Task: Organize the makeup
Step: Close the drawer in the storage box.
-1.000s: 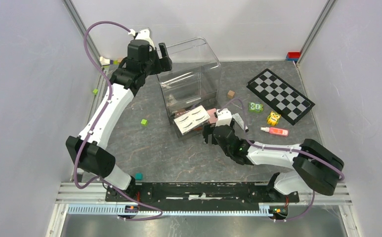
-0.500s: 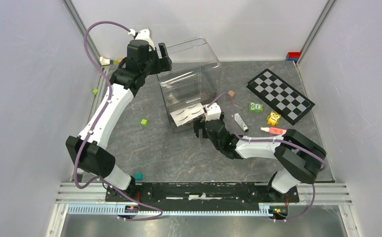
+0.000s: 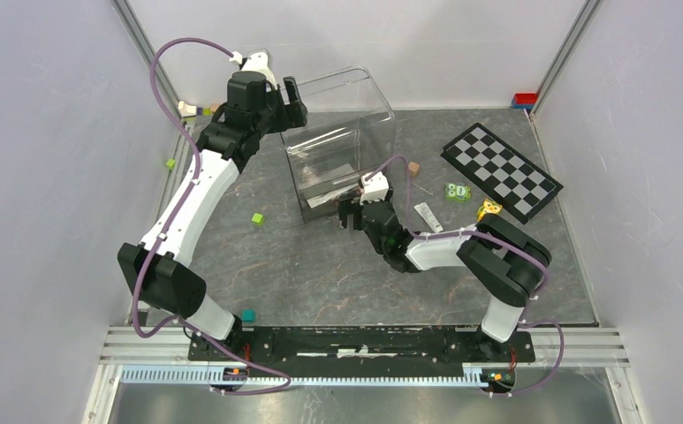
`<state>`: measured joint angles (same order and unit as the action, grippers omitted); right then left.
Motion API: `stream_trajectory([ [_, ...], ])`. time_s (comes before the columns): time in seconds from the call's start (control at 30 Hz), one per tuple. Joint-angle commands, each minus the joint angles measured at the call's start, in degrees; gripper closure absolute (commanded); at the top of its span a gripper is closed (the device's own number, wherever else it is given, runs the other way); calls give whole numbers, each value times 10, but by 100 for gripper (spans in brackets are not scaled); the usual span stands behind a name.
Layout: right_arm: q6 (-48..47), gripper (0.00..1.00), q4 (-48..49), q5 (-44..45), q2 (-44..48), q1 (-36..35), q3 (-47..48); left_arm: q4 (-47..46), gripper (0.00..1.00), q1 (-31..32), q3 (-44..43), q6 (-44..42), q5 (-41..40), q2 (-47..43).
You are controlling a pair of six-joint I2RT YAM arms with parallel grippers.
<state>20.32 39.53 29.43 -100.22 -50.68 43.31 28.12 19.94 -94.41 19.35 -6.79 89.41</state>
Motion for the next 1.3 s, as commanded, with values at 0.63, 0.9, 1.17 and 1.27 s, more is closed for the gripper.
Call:
stream_trajectory([
  [0.63, -74, 5, 293, -49, -81, 21, -3, 79, 14, 6, 30, -48, 47, 32],
  [0.9, -71, 5, 297, -60, -51, 24, -33, 79, 14, 7, 32, -51, 53, 32],
  [1.17, -34, 6, 236, -54, -19, 24, -54, 79, 13, 7, 28, -52, 55, 31],
  [1.27, -19, 5, 211, -48, -35, 24, -35, 80, 13, 7, 27, -51, 58, 33],
])
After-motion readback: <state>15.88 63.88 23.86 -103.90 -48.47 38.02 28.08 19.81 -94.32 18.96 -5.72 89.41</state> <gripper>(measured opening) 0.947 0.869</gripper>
